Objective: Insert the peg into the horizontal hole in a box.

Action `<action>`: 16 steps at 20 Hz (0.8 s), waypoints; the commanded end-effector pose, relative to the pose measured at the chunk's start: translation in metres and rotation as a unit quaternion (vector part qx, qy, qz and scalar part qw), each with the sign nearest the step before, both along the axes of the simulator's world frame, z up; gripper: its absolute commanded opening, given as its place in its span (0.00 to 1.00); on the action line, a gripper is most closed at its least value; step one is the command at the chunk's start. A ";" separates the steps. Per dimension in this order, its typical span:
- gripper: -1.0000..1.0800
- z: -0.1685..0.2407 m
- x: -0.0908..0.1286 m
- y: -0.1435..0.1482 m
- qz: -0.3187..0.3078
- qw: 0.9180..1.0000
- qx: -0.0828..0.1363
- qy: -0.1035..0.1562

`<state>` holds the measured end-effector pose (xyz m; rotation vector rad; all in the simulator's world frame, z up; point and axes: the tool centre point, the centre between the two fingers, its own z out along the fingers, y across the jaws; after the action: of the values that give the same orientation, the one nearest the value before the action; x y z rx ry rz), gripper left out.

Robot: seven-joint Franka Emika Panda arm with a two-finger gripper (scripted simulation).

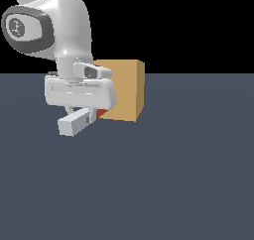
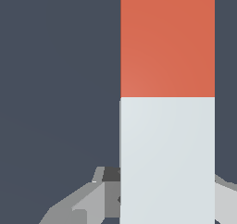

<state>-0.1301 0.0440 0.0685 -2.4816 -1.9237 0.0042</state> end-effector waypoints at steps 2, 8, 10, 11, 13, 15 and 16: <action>0.00 0.000 0.000 0.000 0.000 1.000 0.000 0.000; 0.00 0.002 0.003 0.001 -0.001 1.000 0.001 -0.003; 0.00 0.001 0.002 0.001 -0.001 1.000 0.000 -0.001; 0.00 0.001 0.002 0.002 -0.001 1.000 0.000 -0.001; 0.00 0.001 0.003 0.006 -0.001 1.000 0.000 -0.001; 0.00 0.001 0.005 0.012 -0.001 1.000 0.000 -0.001; 0.00 0.001 0.006 0.016 -0.001 1.000 0.000 -0.002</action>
<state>-0.1268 0.0546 0.0682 -2.4837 -1.9203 0.0048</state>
